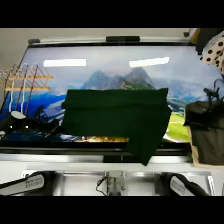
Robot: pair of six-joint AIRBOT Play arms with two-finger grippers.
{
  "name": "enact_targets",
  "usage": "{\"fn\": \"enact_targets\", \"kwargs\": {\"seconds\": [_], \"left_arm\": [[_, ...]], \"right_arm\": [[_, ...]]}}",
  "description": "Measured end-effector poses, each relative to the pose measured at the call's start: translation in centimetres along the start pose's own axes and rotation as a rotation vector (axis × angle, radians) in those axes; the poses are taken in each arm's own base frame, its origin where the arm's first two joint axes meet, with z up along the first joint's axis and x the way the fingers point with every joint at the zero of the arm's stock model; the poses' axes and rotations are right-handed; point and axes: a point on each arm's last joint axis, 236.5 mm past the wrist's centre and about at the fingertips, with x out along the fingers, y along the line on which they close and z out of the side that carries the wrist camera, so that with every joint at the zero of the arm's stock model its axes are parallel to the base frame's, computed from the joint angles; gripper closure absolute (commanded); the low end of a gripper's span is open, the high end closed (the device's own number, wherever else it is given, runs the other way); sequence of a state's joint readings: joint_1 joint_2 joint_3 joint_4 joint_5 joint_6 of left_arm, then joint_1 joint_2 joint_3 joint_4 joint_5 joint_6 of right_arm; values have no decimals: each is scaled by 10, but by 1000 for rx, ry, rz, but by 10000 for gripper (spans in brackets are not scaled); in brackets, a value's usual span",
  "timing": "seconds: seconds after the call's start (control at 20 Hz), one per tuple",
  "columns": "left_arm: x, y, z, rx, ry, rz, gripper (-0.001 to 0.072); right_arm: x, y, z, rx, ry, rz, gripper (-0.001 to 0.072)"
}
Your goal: Fold the shirts.
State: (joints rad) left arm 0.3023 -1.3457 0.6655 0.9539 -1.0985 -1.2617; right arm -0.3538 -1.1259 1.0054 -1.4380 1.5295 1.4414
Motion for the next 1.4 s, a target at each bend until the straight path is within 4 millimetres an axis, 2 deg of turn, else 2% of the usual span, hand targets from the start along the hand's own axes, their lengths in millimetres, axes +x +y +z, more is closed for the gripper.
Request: {"fn": "enact_targets", "kwargs": {"seconds": [0.2, 0.35, 0.45, 0.7, 0.9, 1.05, 1.1, 1.25, 1.4], "left_arm": [[-7, 0, 7, 33, -43, 21, 674], [-12, 0, 8, 51, -59, 31, 674], [-13, -3, 6, 52, -56, 23, 674], [-15, -8, 3, 48, -47, 4, 674], [-15, -9, 3, 47, -46, 0, 673], [-16, -10, 5, 59, -50, 0, 673], [-18, -11, 8, 75, -58, 0, 674], [-32, -21, 22, 158, -87, -4, 675], [-57, -40, 51, 240, -155, -4, 675]], "right_arm": [[54, 19, -44, 28, 20, 91, 224], [86, 37, -64, 73, 27, 177, 224], [99, 47, -64, 107, -2, 223, 225], [116, 62, -63, 151, -26, 283, 228], [131, 78, -62, 122, -9, 291, 641], [131, 85, -53, 99, -32, 285, 641], [128, 85, -43, 71, -64, 272, 641], [98, 95, -14, -31, -137, 281, 643], [58, 97, 34, -76, -262, 253, 643]]}}
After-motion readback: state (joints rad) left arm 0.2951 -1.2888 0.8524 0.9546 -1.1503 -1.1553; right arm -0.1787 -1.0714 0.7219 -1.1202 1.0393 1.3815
